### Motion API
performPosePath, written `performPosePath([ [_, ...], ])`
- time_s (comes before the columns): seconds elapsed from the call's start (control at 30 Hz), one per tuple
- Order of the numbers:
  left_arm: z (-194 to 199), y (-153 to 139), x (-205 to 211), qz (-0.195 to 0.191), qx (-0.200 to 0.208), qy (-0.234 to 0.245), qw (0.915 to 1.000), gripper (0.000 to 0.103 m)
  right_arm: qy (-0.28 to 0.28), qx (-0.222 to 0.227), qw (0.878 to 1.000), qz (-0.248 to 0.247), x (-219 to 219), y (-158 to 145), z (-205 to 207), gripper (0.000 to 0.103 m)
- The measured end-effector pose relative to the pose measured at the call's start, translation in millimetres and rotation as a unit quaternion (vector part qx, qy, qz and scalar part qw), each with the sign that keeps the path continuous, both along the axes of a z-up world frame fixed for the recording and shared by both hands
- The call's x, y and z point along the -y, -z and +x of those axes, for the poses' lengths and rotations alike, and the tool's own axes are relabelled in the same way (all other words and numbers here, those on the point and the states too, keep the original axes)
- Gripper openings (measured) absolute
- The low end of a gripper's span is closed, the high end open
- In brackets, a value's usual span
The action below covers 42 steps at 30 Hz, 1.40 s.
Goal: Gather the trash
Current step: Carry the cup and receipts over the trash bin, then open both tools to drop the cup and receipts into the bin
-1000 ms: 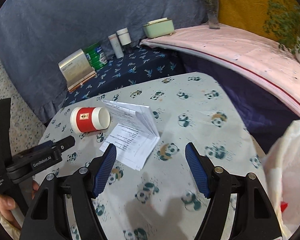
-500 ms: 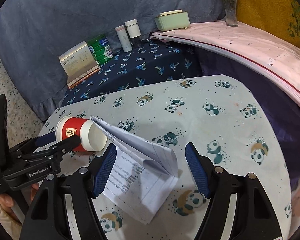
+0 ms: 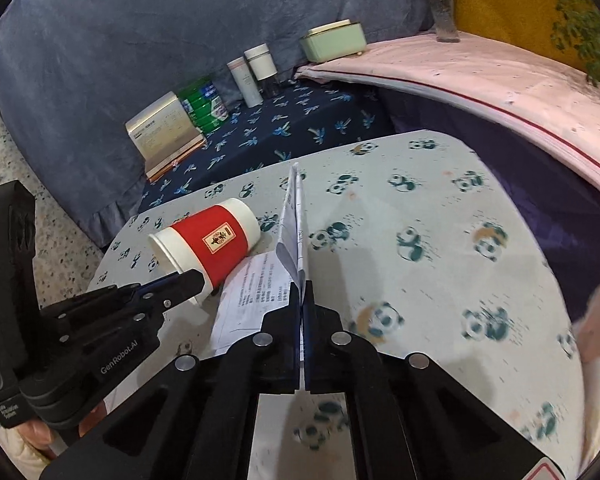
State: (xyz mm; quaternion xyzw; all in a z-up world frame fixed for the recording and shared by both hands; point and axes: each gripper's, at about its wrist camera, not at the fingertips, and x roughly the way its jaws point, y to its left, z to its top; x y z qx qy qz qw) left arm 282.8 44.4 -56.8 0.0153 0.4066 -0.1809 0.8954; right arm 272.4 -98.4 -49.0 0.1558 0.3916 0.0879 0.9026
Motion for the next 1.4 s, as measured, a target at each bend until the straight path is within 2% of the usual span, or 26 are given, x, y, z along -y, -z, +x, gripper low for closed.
performPosePath([
  [0.43,-79.4,-38.3,72.8,-0.035,0.001,0.058,0.9977,0.003,0.088,0.026,0.996,-0.008,75.9,-36.7,-106.1,0.001],
  [0.8,-135.0,-56.4,161.3,-0.038,0.003,0.138,0.9896,0.003,0.179,0.046,0.983,-0.012,164.3,-55.6,-195.0,0.001],
  [1.1,-163.4,-58.5,220.7,-0.032,-0.002,0.183,0.9826,0.003,0.243,0.052,0.968,-0.022,215.3,-58.7,-249.3,0.001],
  [1.4,-170.3,-42.3,266.0,-0.024,-0.028,0.204,0.9782,0.003,0.295,0.055,0.954,-0.023,256.5,-56.3,-288.2,0.001],
])
